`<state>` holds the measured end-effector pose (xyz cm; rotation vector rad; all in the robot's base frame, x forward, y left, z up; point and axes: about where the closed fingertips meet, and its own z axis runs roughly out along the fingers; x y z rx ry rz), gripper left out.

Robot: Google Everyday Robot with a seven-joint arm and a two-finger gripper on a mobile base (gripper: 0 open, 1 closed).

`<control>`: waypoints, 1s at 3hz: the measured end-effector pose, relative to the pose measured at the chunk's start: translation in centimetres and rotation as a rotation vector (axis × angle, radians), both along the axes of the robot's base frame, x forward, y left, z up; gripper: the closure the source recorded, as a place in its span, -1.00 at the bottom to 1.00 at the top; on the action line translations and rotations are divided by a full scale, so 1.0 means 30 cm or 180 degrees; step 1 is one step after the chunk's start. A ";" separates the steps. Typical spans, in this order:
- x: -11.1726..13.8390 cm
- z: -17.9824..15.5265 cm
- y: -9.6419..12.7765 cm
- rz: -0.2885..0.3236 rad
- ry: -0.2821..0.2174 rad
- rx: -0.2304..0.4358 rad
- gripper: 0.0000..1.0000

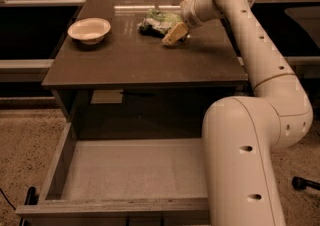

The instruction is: Place green jalapeno chip bag into top drawer

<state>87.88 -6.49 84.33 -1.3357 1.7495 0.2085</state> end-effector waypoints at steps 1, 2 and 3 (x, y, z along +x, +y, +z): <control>0.012 -0.008 0.007 -0.0004 0.0008 0.0118 -0.51; 0.005 0.038 0.054 0.0164 -0.0095 0.0269 0.08; -0.009 0.082 0.085 0.0299 -0.0178 0.0412 0.57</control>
Offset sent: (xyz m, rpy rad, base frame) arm 0.0095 0.0153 0.0300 0.1117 -0.0623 0.0831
